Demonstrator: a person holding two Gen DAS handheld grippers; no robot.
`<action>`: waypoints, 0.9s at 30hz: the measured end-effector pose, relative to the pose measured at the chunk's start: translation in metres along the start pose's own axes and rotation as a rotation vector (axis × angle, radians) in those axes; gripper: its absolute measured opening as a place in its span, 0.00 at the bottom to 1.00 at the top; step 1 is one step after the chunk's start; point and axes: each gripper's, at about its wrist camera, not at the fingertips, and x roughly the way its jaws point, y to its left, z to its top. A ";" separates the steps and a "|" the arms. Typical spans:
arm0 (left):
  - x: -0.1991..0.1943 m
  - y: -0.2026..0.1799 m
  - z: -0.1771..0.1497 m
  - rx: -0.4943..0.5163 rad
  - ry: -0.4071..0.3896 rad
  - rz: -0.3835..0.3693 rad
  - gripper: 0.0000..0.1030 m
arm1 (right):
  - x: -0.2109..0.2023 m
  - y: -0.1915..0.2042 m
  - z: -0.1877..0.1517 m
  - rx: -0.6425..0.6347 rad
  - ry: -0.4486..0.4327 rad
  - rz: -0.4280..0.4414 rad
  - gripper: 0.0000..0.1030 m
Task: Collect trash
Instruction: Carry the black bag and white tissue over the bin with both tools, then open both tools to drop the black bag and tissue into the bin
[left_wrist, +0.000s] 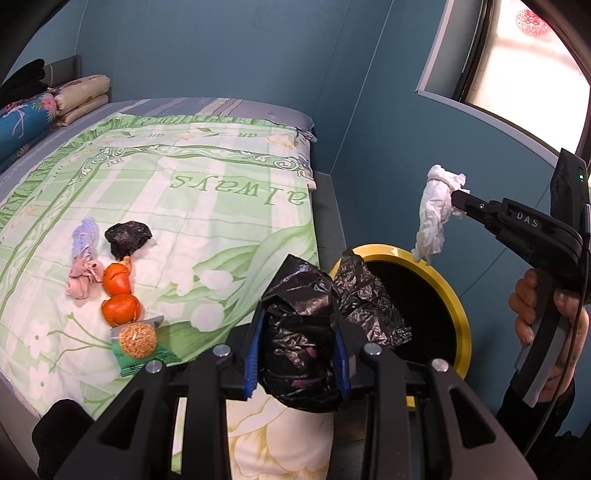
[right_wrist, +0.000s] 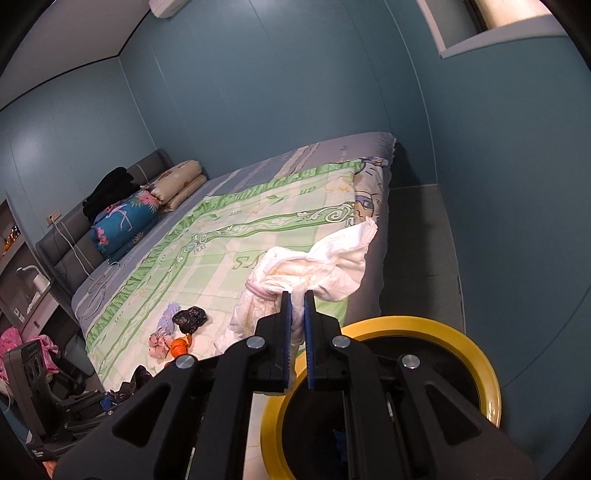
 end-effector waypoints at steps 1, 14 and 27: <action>0.003 -0.002 0.001 -0.001 0.005 -0.008 0.29 | 0.002 -0.003 0.000 0.007 0.003 0.000 0.06; 0.047 -0.048 -0.008 0.068 0.081 -0.087 0.29 | 0.013 -0.042 -0.014 0.090 0.023 -0.006 0.07; 0.077 -0.073 -0.023 0.112 0.159 -0.111 0.30 | 0.029 -0.049 -0.033 0.116 0.061 -0.033 0.07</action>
